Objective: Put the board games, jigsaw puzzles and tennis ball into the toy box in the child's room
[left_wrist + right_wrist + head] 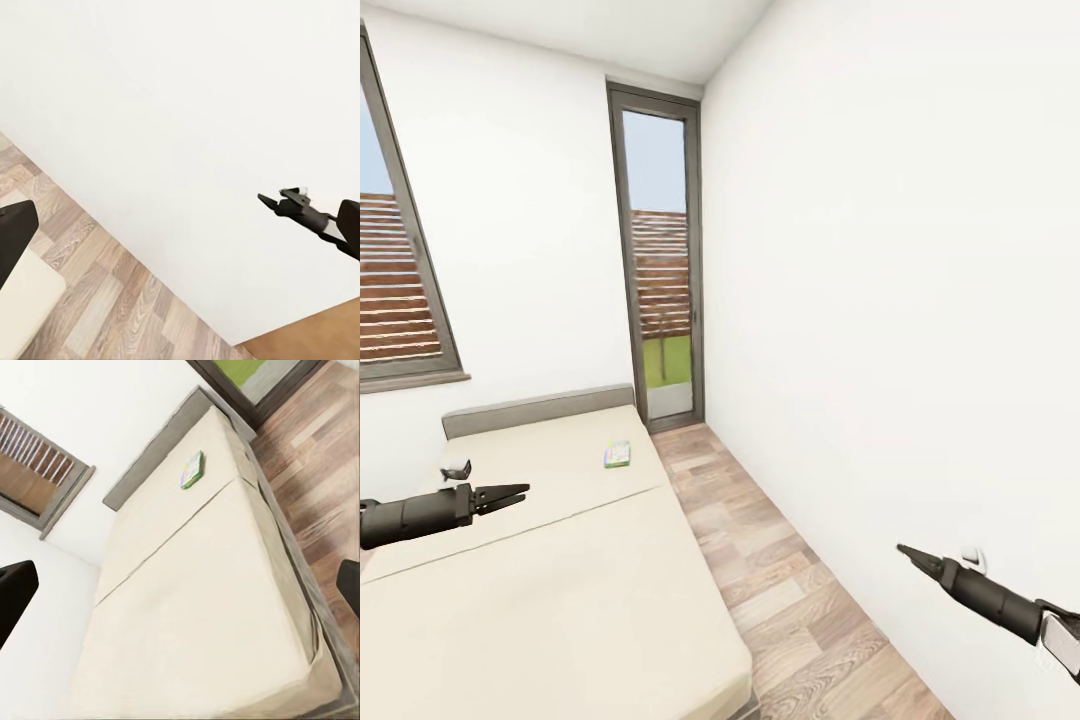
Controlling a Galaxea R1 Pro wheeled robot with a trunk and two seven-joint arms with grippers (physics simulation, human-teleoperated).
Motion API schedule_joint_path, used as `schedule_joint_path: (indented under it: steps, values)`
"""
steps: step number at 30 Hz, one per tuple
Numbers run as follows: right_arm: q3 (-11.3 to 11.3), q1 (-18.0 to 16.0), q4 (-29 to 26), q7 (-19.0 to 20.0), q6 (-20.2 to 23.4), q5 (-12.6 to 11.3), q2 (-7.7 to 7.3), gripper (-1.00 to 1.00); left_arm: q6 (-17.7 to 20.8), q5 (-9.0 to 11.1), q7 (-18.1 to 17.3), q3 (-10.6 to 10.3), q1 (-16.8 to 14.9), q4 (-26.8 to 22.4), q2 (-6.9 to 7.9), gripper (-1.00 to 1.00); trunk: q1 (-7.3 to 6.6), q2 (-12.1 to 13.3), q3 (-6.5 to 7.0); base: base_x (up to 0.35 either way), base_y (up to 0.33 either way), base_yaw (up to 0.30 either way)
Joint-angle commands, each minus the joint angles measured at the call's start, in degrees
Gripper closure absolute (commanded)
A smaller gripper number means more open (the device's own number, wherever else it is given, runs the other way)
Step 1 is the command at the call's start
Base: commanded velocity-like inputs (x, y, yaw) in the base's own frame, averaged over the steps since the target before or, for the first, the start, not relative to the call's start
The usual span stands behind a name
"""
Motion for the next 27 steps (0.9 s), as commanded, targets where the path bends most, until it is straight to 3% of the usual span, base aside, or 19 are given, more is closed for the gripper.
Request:
schedule_joint_path:
  steps: [1, 13, 27]
  values:
    - [-0.2, 0.0, -0.2, -0.9, 1.1, 0.5, 0.09, -1.0, 0.6, -0.4, -0.4, 0.1, 0.0, 0.0, -0.02, -1.0, 0.02, 0.0, -0.03, 0.013, -0.018, 0.0]
    - [1.9, 0.0, -8.3, -14.5, 6.2, 2.7, 1.57, -1.0, 0.6, -0.4, -0.4, 0.1, 0.0, 0.0, -0.05, -1.0, 0.02, 0.0, -0.03, 0.004, -0.005, 0.0]
    - [2.0, 0.0, -10.0, -16.6, 8.3, 2.8, 2.62, -1.0, 0.7, -0.4, -0.4, 0.1, 0.0, 0.0, -0.1, -1.0, 0.02, 0.0, -0.03, 0.0, -0.025, 0.0]
